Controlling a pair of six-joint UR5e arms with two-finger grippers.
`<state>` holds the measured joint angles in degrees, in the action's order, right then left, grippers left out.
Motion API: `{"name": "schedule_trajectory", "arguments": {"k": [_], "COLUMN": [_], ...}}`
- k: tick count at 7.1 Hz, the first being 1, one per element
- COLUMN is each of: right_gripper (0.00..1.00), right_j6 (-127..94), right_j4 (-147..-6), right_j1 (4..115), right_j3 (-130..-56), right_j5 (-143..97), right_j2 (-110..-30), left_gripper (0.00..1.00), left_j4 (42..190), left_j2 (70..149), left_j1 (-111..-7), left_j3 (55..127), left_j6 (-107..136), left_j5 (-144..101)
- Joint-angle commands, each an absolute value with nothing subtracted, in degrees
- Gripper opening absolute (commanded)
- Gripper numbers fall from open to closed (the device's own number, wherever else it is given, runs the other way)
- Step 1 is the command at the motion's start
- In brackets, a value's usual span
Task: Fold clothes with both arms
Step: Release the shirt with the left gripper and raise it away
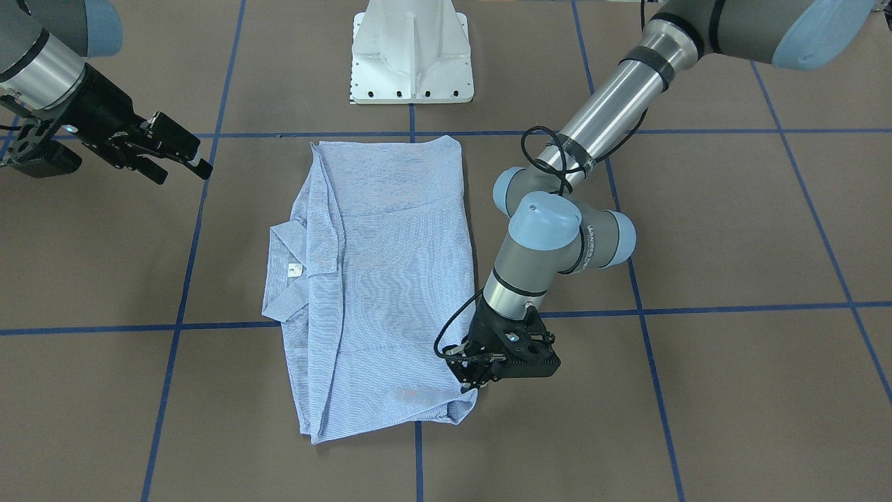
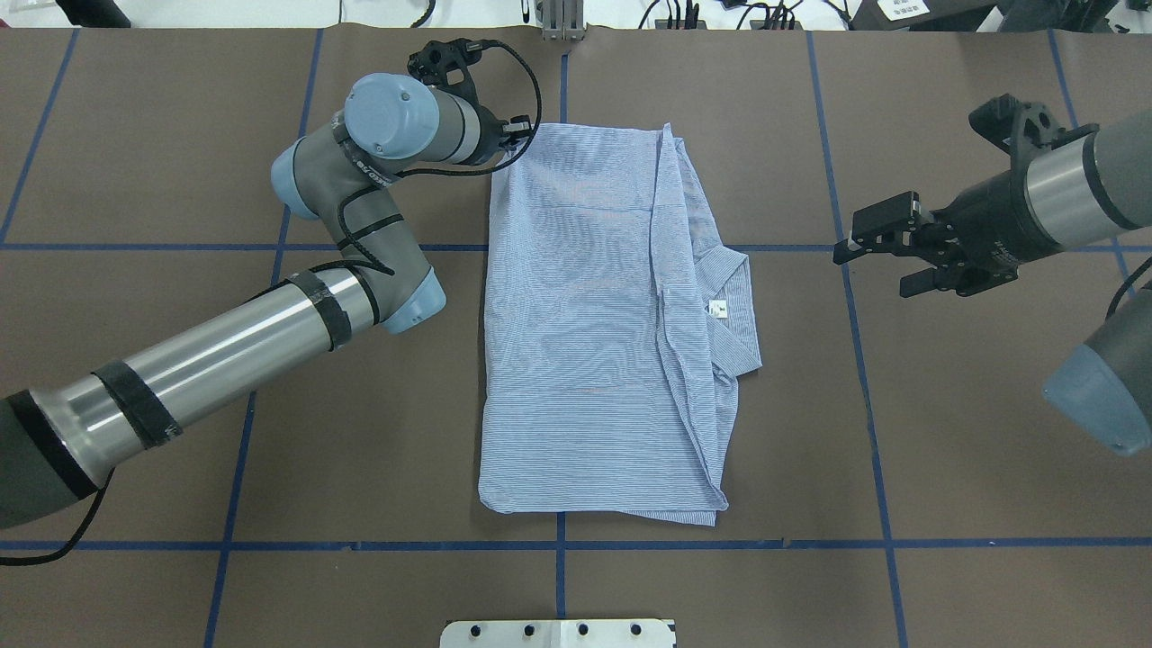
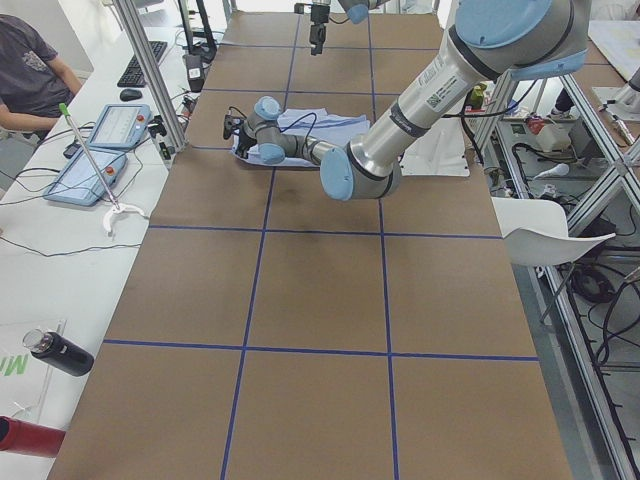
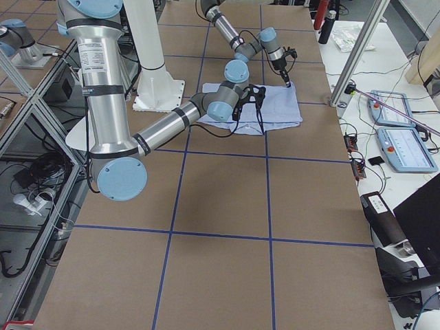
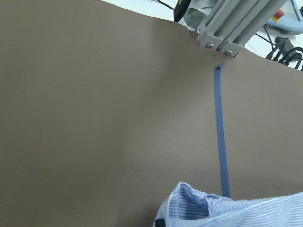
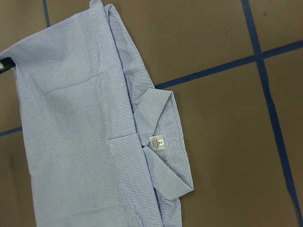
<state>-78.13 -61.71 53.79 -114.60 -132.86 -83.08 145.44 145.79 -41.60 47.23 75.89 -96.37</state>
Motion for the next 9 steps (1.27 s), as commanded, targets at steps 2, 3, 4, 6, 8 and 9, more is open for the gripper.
{"name": "schedule_trajectory", "arguments": {"k": [2, 3, 4, 6, 8, 9], "right_gripper": [1.00, 1.00, 1.00, 1.00, 1.00, 1.00], "right_j6": [-77.4, -77.4, -77.4, -77.3, -77.3, -75.1], "right_j4": [-61.9, -62.0, -62.0, -62.0, -63.3, -64.1], "right_j1": [53.7, 53.7, 53.6, 52.6, 49.9, 47.0], "right_j3": [-114.3, -114.3, -114.3, -114.3, -113.7, -113.6], "right_j5": [-133.2, -132.7, -132.6, -131.3, -129.9, -127.7], "right_j2": [-82.9, -82.8, -82.9, -82.9, -78.6, -78.6], "left_gripper": [0.88, 1.00, 1.00, 1.00, 1.00, 1.00], "left_j4": [147.0, 146.9, 146.3, 137.8, 132.8, 129.8], "left_j2": [146.7, 146.6, 146.2, 137.6, 125.5, 119.8], "left_j1": [-41.7, -41.7, -42.9, -44.1, -44.6, -44.6], "left_j3": [45.5, 46.7, 49.1, 63.5, 80.4, 88.7], "left_j6": [75.8, 76.0, 76.2, 75.9, 75.6, 75.6], "left_j5": [-95.4, -95.4, -95.8, -100.6, -105.0, -107.2]}}
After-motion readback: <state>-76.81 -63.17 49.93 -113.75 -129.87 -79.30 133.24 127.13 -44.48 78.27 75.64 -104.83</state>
